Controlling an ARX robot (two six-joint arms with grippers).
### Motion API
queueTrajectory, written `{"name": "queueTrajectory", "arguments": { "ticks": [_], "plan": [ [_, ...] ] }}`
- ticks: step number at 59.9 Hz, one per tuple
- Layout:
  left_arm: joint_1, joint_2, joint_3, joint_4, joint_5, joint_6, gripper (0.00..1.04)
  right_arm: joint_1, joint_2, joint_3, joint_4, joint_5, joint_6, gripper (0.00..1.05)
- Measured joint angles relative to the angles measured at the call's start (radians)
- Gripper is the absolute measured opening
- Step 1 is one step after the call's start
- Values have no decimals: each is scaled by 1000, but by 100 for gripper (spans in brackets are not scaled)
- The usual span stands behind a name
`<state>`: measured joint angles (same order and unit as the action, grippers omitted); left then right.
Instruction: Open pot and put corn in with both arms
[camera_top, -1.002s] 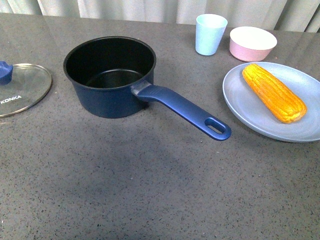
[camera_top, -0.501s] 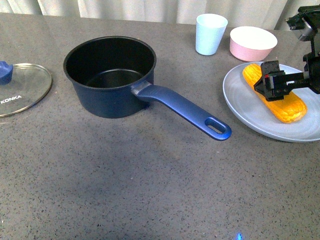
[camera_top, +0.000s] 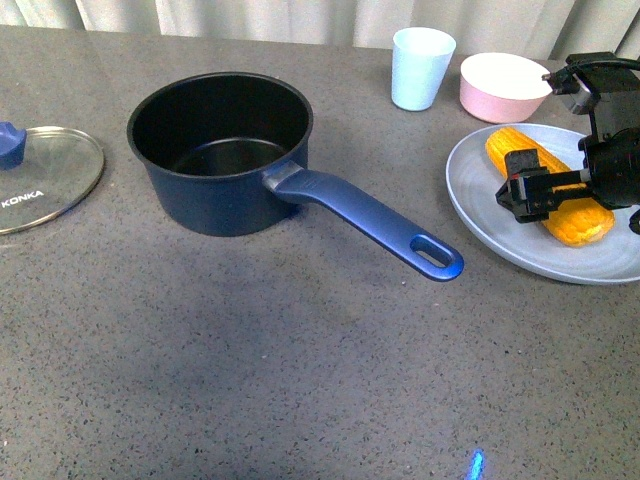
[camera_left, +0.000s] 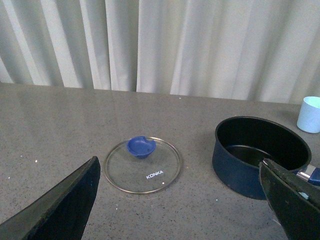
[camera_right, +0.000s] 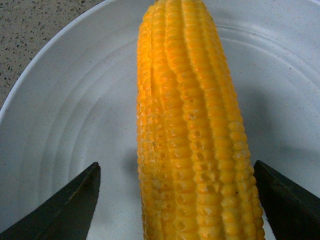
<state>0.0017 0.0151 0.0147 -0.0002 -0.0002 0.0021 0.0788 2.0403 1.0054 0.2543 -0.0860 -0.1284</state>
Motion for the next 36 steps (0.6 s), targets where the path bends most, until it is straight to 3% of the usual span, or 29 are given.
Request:
{"name": "queueTrajectory", "arguments": {
  "ticks": [16,27,36],
  "plan": [
    [0,0,0,0,0,0,96,-24,-11,-15,0,-34,19,45],
    [0,0,0,0,0,0,96,-40,-72,-33,-14,-73,35,32],
    [0,0,0,0,0,0,96,-35,-153,-35,-24,-126,67,28]
  ]
}}
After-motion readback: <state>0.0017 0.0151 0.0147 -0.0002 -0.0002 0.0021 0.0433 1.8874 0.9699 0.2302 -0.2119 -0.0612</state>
